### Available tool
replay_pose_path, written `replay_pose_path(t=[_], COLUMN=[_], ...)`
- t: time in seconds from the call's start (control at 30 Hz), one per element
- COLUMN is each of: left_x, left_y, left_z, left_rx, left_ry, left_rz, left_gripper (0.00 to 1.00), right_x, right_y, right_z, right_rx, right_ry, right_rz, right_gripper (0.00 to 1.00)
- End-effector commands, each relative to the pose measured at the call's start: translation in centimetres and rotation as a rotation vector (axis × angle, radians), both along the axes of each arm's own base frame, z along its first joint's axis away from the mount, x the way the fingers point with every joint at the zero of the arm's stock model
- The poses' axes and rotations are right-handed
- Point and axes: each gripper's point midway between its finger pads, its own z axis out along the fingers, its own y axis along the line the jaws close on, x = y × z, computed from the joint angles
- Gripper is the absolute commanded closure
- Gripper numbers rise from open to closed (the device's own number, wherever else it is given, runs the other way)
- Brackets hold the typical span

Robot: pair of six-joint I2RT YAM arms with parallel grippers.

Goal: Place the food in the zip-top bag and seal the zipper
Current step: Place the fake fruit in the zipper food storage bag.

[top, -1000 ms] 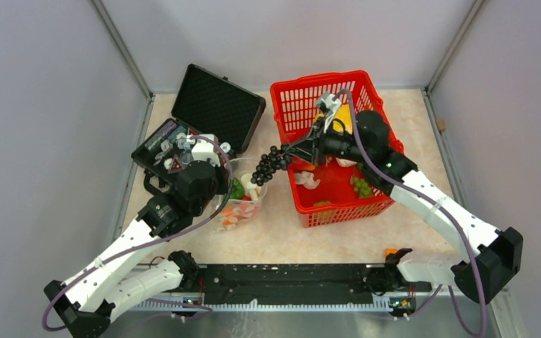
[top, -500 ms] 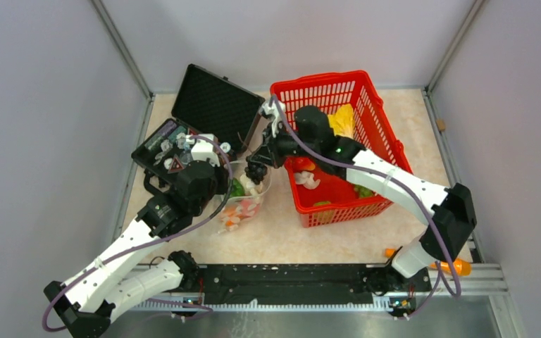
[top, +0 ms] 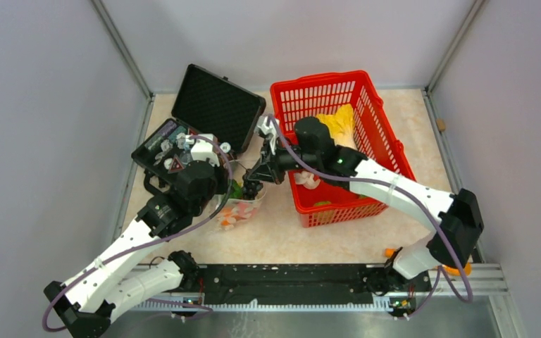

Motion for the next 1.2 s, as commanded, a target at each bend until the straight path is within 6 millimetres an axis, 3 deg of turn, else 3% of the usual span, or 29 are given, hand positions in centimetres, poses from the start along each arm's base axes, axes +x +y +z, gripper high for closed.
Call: replay_pose_path(t=[0.0, 0.17, 0.27, 0.37, 0.4, 0.47, 0.53, 0.63, 0.7, 0.8, 0.93, 1.03, 1.17], left_x=[0.6, 0.6, 0.4, 0.4, 0.3, 0.3, 0.3, 0.3, 0.4, 0.4, 0.4, 0.4, 0.6], left_y=[0.0, 0.0, 0.1, 0.2, 0.2, 0.3, 0.4, 0.3, 0.3, 0.3, 0.4, 0.3, 0.0], left_z=[1.8, 2.0, 2.1, 2.0, 2.1, 2.1, 2.1, 2.0, 1.9, 1.9, 1.9, 1.9, 1.9], left_rx=[-0.057, -0.065, -0.072, -0.075, -0.076, -0.076, -0.075, -0.072, -0.068, -0.07, -0.068, -0.069, -0.067], left_ry=[-0.058, -0.063, -0.067, -0.066, -0.066, -0.067, -0.068, -0.066, -0.063, -0.063, -0.064, -0.066, -0.063], left_rz=[0.027, 0.024, 0.026, 0.029, 0.029, 0.032, 0.035, 0.034, 0.034, 0.033, 0.037, 0.037, 0.023], left_gripper=[0.99, 0.99, 0.99, 0.99, 0.99, 0.99, 0.99, 0.99, 0.99, 0.99, 0.98, 0.98, 0.98], right_x=[-2.4, -1.7, 0.3, 0.9, 1.0, 1.1, 1.2, 0.5, 0.0, 1.3, 1.9, 2.5, 6.8], right_y=[-0.5, 0.6, 1.3, 1.9, 1.9, 1.8, 1.5, 1.2, 1.1, 0.5, -1.4, -3.6, -9.4], right_z=[6.3, 3.6, 1.1, -0.8, -1.5, -2.5, -3.0, -2.2, -1.3, 0.2, 3.8, 6.4, 8.4], right_rx=[0.179, 0.097, 0.016, -0.051, -0.076, -0.127, -0.153, -0.13, -0.098, -0.081, 0.02, 0.114, 0.188], right_ry=[-0.156, -0.091, -0.054, -0.018, -0.004, -0.003, -0.012, -0.032, -0.04, -0.074, -0.177, -0.266, -0.301], right_rz=[0.101, 0.113, 0.036, 0.039, 0.044, 0.063, 0.058, 0.09, 0.1, -0.005, -0.112, -0.24, -0.64], right_gripper=[1.0, 1.0, 1.0, 1.0, 0.97, 0.78, 0.67, 0.5, 0.47, 0.44, 0.4, 0.35, 0.22])
